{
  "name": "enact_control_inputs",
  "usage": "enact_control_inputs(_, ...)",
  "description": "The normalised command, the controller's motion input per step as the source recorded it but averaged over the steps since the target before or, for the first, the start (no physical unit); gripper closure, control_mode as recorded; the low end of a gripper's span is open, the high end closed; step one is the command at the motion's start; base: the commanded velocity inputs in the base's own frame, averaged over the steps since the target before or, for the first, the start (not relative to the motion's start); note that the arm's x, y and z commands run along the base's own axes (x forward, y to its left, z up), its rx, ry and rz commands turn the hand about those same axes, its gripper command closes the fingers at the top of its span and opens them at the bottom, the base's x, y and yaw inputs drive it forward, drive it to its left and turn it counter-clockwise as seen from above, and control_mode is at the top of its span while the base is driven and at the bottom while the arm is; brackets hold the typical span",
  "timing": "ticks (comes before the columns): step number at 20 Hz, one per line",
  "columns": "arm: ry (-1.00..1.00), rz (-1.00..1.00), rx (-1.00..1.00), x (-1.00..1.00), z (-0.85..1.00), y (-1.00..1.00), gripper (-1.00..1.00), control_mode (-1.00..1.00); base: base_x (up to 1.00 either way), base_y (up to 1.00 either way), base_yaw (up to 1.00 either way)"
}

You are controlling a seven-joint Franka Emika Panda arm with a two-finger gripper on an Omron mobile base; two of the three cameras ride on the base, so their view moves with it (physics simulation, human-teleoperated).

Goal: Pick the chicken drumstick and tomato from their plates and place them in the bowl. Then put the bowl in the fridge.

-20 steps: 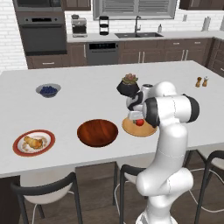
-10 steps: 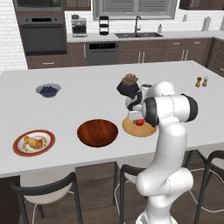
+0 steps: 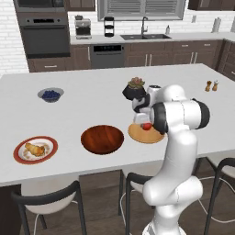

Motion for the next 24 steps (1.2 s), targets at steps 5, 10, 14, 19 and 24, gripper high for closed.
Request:
enact_control_inputs(5, 0.00, 0.00, 0.00, -0.73, 0.81, 0.28, 1.00, -1.00, 0.00, 0.00, 0.00)
enact_control_inputs(10, 0.03, 0.00, 0.00, -0.63, 0.63, 0.52, 1.00, -1.00, 0.00, 0.00, 0.00)
enact_control_inputs(14, 0.00, 0.00, 0.00, -0.33, 0.35, 0.68, 1.00, -1.00, 0.00, 0.00, 0.00)
enact_control_inputs(19, 0.00, 0.00, 0.00, -0.07, 0.09, 0.89, 1.00, -1.00, 0.00, 0.00, 0.00)
enact_control_inputs(24, 0.00, 0.00, 0.00, -0.04, 0.01, 0.87, 1.00, -1.00, 0.00, 0.00, 0.00)
